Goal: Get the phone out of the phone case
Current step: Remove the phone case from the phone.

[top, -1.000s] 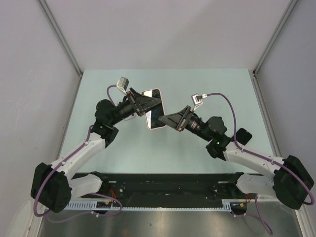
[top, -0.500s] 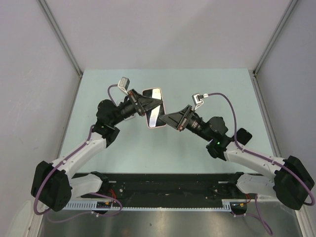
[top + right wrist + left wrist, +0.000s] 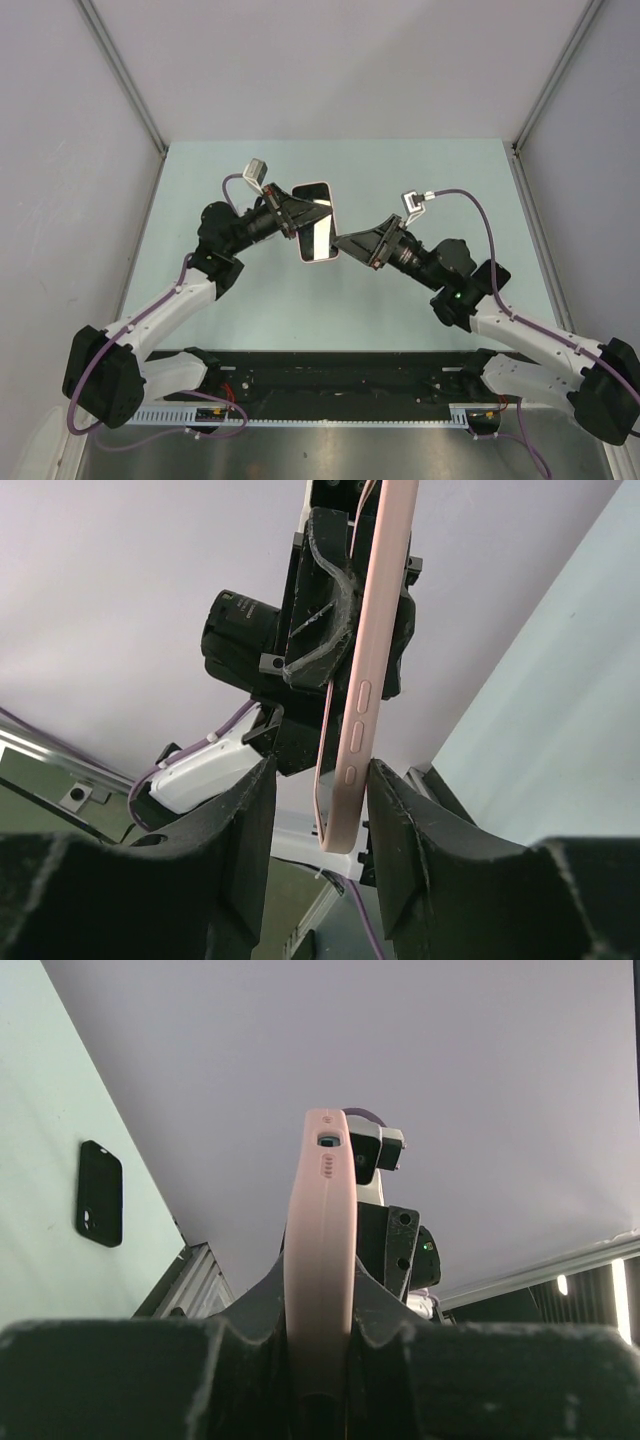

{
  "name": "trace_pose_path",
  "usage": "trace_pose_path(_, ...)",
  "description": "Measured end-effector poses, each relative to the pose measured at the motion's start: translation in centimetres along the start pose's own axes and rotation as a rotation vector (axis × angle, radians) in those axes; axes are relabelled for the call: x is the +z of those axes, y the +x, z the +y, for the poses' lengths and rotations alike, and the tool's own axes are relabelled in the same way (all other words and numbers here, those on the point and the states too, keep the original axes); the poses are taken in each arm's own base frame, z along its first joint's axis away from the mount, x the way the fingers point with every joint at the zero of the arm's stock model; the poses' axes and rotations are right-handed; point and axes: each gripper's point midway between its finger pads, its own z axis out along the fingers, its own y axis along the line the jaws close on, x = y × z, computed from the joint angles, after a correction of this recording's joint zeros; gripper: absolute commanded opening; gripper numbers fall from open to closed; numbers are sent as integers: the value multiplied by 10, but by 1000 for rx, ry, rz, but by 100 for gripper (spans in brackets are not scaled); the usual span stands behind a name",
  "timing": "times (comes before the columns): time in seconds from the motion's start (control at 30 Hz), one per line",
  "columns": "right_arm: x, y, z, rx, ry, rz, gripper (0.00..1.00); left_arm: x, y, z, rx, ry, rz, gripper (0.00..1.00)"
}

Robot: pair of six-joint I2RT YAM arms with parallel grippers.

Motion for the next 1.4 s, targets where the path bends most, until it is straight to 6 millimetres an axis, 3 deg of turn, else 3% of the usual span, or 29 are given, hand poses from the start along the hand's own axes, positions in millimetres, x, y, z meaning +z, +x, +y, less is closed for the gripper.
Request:
trace_pose_path(0.3,-5,14,-11,46,-1,17,41,0,-2,0,-1,-2,-6,0)
trace_pose_path(0.37,-5,18,-14,63,-1,25,33,0,-2,0,-1,-2,-7,0)
trace_pose_path(0.4,-4,21,-16,74,-1,29,20,-1,-2,1,2,-3,-7,0)
trace_pose_path(0.47,-3,21,-13,89,-20,25,3,-1,-3,3,2,-13,-8,0)
trace_pose_path(0.5,-3,20,-11,95,-29,19,0,-1,-3,4,-7,-16,-10,0)
trace_pose_path(0.8,-12,22,-12,97,-130,-22,0,-1,4,0,10,-6,12,0)
trace_pose_path(1.07,-10,23,-34,114,-143,10,0,5,0,29,-53,-39,13,0)
trace_pose_path(1.4,-15,26,-32,80,-138,47,0,7,7,41,-261,82,24,0)
